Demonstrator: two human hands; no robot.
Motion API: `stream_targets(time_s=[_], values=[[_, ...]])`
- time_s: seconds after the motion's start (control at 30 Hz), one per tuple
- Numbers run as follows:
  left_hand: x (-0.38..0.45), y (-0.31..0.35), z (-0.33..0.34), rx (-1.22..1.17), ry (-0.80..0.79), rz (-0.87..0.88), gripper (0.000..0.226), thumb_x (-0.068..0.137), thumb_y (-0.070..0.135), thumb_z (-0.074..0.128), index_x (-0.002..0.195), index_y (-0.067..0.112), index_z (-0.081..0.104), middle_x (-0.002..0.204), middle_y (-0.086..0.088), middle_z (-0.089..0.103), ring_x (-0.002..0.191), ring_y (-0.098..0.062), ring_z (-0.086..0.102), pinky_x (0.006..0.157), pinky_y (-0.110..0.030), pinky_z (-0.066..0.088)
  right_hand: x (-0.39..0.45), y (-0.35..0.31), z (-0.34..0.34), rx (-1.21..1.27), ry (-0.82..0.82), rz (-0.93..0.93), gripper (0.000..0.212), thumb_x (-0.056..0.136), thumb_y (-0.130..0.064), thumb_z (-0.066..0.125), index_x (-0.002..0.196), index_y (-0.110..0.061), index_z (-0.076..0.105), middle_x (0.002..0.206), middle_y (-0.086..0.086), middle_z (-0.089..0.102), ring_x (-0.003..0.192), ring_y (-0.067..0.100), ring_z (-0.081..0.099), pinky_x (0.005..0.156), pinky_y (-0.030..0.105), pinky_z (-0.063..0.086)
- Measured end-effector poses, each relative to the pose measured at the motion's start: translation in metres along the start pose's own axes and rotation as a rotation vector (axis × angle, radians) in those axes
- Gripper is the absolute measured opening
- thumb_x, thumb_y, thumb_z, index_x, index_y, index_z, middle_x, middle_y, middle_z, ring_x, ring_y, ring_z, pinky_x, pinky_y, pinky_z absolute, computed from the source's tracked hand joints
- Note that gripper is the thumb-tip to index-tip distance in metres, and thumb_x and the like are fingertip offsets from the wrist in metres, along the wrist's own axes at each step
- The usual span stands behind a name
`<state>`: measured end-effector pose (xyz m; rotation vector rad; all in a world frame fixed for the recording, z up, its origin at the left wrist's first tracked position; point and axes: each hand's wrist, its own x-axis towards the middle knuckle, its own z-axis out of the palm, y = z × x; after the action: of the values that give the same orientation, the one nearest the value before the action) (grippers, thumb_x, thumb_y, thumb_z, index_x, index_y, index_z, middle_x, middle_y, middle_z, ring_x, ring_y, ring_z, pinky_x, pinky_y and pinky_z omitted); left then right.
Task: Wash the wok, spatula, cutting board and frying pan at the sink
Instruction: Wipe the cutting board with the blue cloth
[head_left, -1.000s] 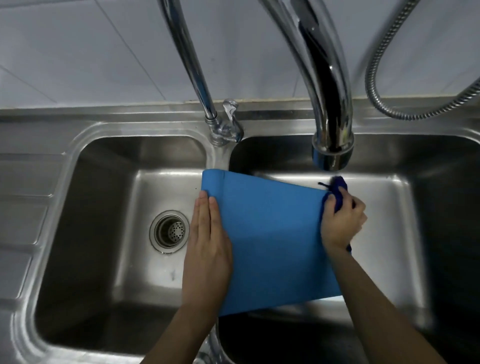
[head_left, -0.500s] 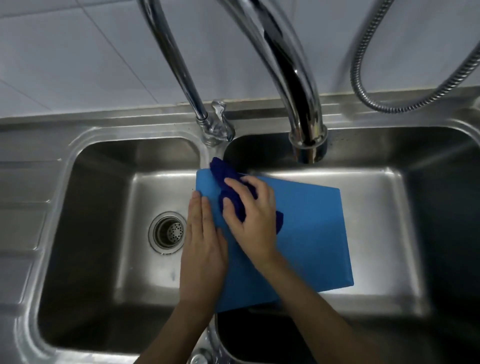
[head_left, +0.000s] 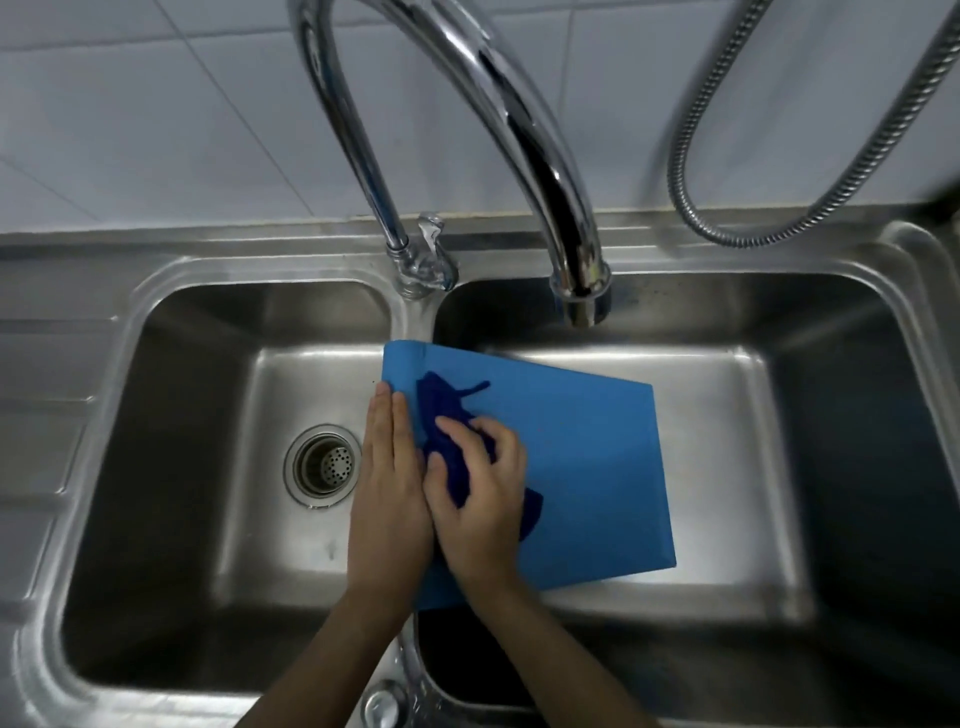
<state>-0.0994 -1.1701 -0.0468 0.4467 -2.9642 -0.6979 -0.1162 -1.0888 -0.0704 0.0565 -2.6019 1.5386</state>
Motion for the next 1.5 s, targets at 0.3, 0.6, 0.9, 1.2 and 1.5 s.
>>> stream_targets(time_s=[0.3,0.6,0.9,1.2,1.5], values=[[0.001,0.002,0.004,0.022,0.043,-0.031,0.053,0.097,0.005,0.039,0.147,-0.002,0.02,0.158,-0.014,0.014,0.146,-0.023,0.013,0.117,-0.034,0.019,0.034,0.137,-0.055,-0.218,0.231,0.41,0.043,0.084,-0.041,0.05,0.117,-0.016,0.062,0.113,0.013,0.053,0.102,0.029,0.052,0.09,0.048,0.047],[0.001,-0.001,0.002,0.034,0.033,-0.002,0.052,0.098,0.011,0.033,0.147,-0.001,0.019,0.157,-0.014,0.013,0.146,-0.023,0.014,0.116,-0.035,0.023,0.011,0.035,-0.01,0.031,0.13,0.185,0.039,0.083,-0.033,0.059,0.118,-0.016,0.063,0.11,-0.001,0.049,0.103,0.017,0.054,0.094,0.031,0.046],[0.001,0.0,0.004,0.004,0.04,-0.017,0.054,0.098,0.004,0.039,0.148,-0.001,0.018,0.157,-0.014,0.013,0.146,-0.024,0.015,0.116,-0.043,0.027,-0.028,0.09,-0.029,-0.087,0.431,0.601,0.049,0.079,-0.044,0.059,0.121,-0.018,0.061,0.112,0.005,0.05,0.103,0.029,0.054,0.091,0.048,0.049],[0.001,0.003,0.0,-0.067,0.052,-0.009,0.053,0.098,0.004,0.039,0.147,-0.001,0.02,0.157,-0.014,0.015,0.145,-0.025,0.016,0.116,-0.044,0.025,0.001,0.08,-0.053,0.043,0.145,0.4,0.036,0.083,-0.028,0.065,0.116,-0.016,0.064,0.109,0.004,0.051,0.101,0.018,0.056,0.095,0.024,0.045],[0.001,-0.001,0.006,0.054,0.045,0.02,0.053,0.098,0.0,0.038,0.147,-0.004,0.018,0.156,-0.02,0.014,0.145,-0.029,0.015,0.116,-0.042,0.025,0.005,0.049,-0.014,0.116,0.183,0.258,0.041,0.082,-0.033,0.063,0.122,-0.021,0.061,0.113,-0.005,0.046,0.107,0.015,0.053,0.096,0.029,0.046]])
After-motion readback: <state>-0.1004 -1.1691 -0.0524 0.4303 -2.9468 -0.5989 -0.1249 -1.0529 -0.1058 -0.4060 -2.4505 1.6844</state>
